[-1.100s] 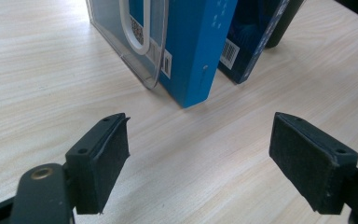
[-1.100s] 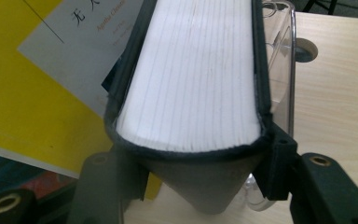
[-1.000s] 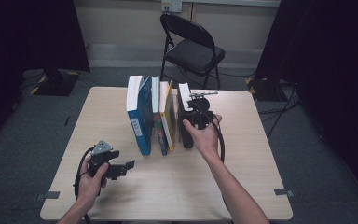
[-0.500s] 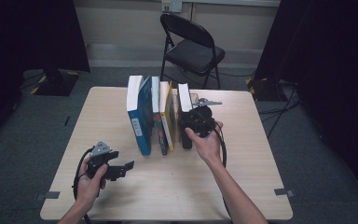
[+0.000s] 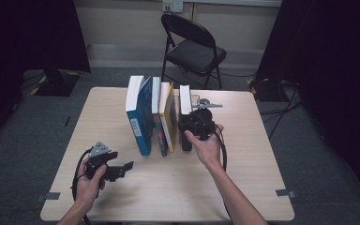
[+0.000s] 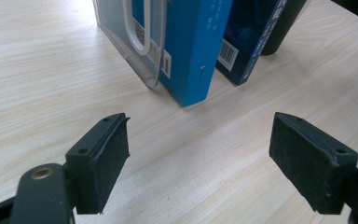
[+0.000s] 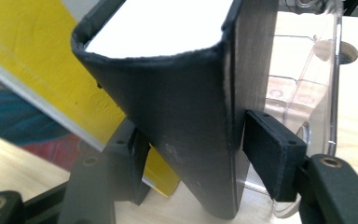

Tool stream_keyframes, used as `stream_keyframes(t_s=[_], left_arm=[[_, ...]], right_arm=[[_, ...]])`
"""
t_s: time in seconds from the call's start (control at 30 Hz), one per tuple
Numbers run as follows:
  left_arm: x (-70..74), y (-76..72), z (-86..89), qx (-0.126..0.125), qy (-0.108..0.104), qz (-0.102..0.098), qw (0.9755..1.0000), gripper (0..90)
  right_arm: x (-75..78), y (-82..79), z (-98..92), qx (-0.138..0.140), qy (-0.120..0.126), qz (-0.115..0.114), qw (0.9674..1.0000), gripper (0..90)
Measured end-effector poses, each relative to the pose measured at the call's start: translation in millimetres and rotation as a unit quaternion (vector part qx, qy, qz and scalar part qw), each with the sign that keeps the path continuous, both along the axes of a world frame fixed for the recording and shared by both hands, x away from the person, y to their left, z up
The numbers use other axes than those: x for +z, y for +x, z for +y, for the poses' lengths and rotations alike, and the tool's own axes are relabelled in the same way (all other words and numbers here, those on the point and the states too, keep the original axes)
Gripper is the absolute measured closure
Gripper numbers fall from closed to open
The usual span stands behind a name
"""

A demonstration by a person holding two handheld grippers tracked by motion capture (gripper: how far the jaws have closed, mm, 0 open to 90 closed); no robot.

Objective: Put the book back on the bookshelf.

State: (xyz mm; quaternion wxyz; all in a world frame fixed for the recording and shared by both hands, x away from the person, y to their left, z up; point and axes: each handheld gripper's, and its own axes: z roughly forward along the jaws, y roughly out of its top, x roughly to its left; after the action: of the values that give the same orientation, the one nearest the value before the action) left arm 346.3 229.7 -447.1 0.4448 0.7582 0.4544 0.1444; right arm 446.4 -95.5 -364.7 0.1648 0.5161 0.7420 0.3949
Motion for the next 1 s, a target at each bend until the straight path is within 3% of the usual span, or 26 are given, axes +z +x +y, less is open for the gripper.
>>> stream_keyframes(t_s=[0.17, 0.27, 0.57, 0.8, 1.0], left_arm=[[-0.3, 0.4, 0.2, 0.0, -0.002, 0.001, 1.0, 19.5], [-0.5, 0.0, 0.5, 0.0, 0.0, 0.002, 1.0, 19.5], [-0.9, -0.1, 0.1, -0.001, 0.006, 0.003, 1.0, 19.5], [-1.7, 0.5, 0.5, -0.005, 0.008, 0.008, 0.9999, 18.8], [-2.6, 1.6, -0.2, -0.002, 0.016, 0.008, 0.9998, 18.4]], right_arm=[[0.3, -6.5, 0.5, 0.004, 0.003, 0.004, 1.0, 40.0], [-2.3, -9.9, -0.9, 0.013, 0.0, -0.009, 0.9999, 40.1], [-2.4, -9.6, -7.5, 0.035, 0.006, -0.015, 0.9993, 38.1], [-1.7, -16.9, -14.4, 0.053, -0.008, -0.028, 0.9982, 30.7], [0.4, -27.4, -30.5, 0.067, 0.007, -0.041, 0.9969, 22.6]])
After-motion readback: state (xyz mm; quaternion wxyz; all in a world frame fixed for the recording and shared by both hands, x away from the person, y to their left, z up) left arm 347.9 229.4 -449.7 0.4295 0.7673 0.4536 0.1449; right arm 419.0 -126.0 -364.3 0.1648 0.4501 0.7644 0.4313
